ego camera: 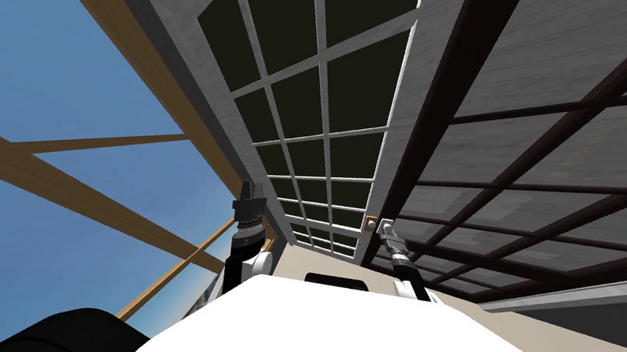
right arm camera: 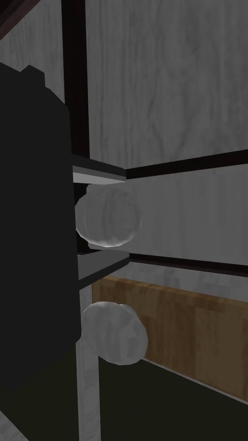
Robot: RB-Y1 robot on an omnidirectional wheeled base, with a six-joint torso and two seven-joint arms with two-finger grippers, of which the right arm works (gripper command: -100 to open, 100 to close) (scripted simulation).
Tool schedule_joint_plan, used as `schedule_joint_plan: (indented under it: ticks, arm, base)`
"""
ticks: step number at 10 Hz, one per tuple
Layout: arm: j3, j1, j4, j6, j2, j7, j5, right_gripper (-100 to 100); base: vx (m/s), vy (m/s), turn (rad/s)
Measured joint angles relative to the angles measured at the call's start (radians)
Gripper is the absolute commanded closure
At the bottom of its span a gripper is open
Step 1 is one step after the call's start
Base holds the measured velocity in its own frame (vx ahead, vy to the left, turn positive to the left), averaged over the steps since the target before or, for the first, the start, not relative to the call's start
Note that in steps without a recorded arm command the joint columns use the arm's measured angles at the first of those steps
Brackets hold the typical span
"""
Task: Pull the door open
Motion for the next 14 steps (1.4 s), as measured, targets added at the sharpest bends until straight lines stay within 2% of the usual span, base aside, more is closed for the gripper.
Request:
schedule_joint_plan:
  ticks: [1, 3, 4, 7, 8, 9, 10, 12, 13, 14]
  arm:
    - [0.002, 0.007, -0.003, -0.005, -0.003, -0.010, -0.001, 100]
    - [-0.004, 0.002, 0.043, -0.031, -0.006, -0.018, -0.007, 100]
    - [-0.002, 0.009, 0.046, -0.030, -0.010, -0.026, -0.007, 100]
    - [-0.001, 0.052, 0.002, 0.003, -0.007, -0.050, -0.010, 100]
    - [-0.005, 0.047, 0.031, -0.007, -0.009, -0.055, -0.013, 100]
    - [-0.013, 0.041, 0.080, -0.026, -0.017, -0.062, -0.021, 100]
    - [-0.016, 0.061, 0.066, -0.018, -0.024, -0.075, -0.024, -100]
    - [0.001, 0.055, 0.059, -0.022, -0.036, -0.086, -0.010, -100]
    - [0.012, 0.040, 0.069, -0.033, -0.043, -0.089, -0.002, -100]
    - [0.023, 0.018, 0.098, -0.054, -0.056, -0.093, 0.006, -100]
  base:
    - [-0.114, 0.020, -0.020]
    - [-0.121, 0.023, -0.032]
    - [-0.071, 0.015, -0.016]
    - [-0.140, 0.025, -0.027]
    - [-0.127, 0.000, -0.058]
    - [-0.094, -0.027, -0.052]
    - [-0.140, -0.032, 0.053]
    - [-0.216, -0.033, 0.084]
    - [-0.199, -0.055, 0.085]
    - [-0.121, -0.027, 0.027]
